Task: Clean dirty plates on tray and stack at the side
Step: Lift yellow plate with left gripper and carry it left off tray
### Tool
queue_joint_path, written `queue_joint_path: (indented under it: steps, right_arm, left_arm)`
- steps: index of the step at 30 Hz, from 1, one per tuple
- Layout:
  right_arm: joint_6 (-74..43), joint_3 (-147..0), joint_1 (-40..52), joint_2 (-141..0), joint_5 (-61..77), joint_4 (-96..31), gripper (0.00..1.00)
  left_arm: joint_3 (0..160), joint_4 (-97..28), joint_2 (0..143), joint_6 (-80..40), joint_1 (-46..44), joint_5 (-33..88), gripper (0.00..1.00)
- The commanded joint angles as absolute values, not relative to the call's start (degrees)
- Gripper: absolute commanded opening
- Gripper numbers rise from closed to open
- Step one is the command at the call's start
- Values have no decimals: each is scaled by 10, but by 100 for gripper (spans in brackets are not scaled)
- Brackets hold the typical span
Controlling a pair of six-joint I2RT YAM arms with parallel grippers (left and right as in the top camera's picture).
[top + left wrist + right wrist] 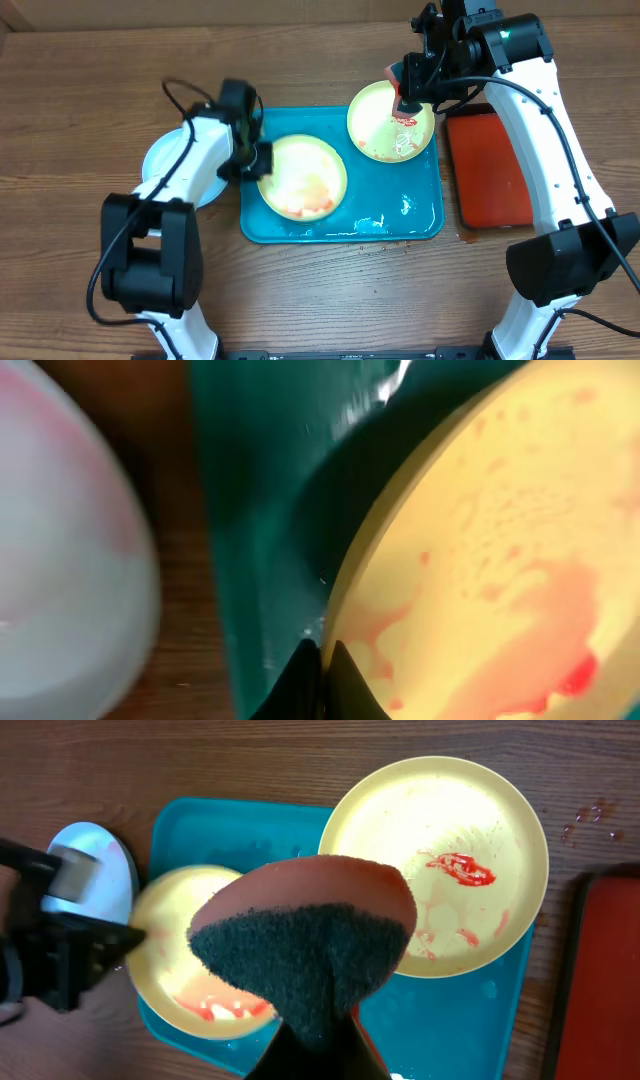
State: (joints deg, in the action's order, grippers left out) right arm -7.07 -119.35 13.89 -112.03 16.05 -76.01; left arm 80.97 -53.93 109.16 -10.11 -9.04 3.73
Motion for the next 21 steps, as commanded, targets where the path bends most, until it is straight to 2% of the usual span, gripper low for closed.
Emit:
queue_joint_path:
  steps: [1,6,15,21]
  right_arm:
    - [-70,-1197,137,-1118,159,-755,4]
    - [-70,-1197,137,-1118,159,-753,4]
    - [-71,-1197,137,-1118,150,-754,4]
    - [-71,-1197,137,-1118,150,-758,4]
  left_arm:
    - [882,-555,1018,-43,-101,-50,4]
    - [913,-561,978,1,-130,-117,4]
    - [913,-585,963,-41,-263,-454,4]
    - [913,-587,963,-80,-336,-604,4]
